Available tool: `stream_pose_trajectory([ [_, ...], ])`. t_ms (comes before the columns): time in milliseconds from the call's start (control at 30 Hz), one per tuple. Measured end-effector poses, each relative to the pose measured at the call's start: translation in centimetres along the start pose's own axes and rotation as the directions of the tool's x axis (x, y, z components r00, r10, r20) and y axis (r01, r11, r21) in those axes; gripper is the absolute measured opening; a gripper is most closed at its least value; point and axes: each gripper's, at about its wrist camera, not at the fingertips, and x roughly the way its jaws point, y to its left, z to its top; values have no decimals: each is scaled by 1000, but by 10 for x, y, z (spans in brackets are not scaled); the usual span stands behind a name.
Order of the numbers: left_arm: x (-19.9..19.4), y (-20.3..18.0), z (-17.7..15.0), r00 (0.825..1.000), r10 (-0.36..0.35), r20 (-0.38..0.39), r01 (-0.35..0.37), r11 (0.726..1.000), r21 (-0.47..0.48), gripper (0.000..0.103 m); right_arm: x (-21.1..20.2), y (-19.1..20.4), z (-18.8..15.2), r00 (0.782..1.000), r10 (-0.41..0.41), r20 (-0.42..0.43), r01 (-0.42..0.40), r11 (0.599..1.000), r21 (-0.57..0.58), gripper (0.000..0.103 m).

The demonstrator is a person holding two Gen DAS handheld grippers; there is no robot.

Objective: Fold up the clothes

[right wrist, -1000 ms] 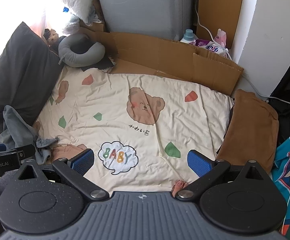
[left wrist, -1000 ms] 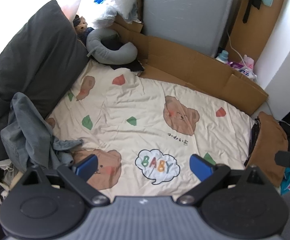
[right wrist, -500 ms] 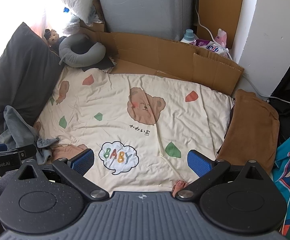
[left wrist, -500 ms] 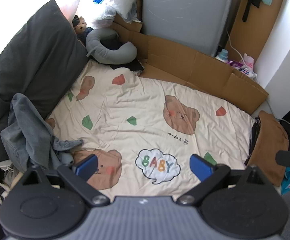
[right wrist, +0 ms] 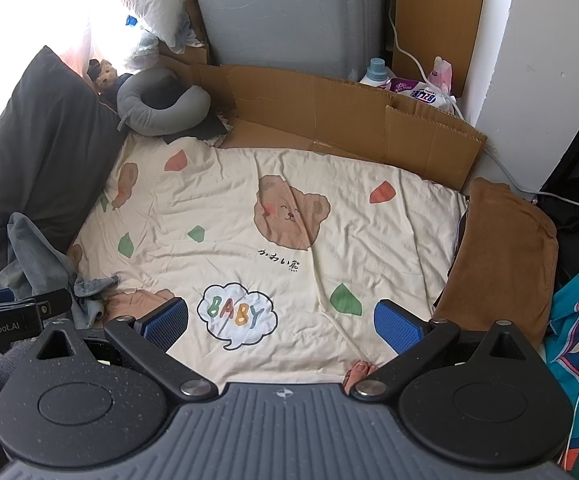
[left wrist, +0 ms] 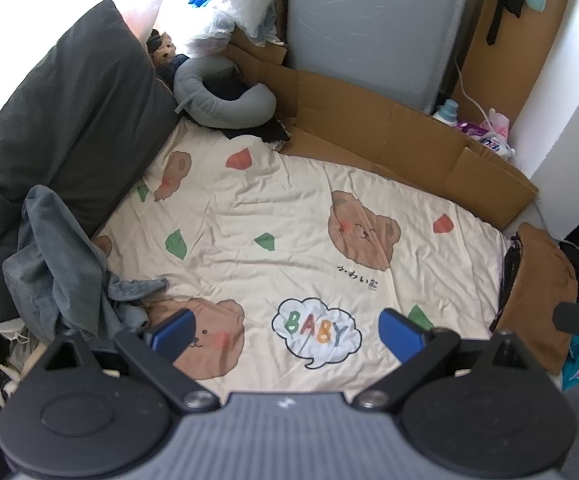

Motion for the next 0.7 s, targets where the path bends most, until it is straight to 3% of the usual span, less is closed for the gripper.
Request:
stream_pose_trajectory([
  [433,-2,-3,0,1000,-8,2,8,1000,13,99,-2,-1,0,1000,1,9,-1,1000,2,102],
  [533,-2,-4,3,999,-44,-1,44,997,69,99,-3,-1,0,1000,-3,11,3,1000,0,102],
  [700,-3,-5,2,999,-36,9,35,996,85,99,-4,-1,0,1000,1,12,-1,1000,1,102],
])
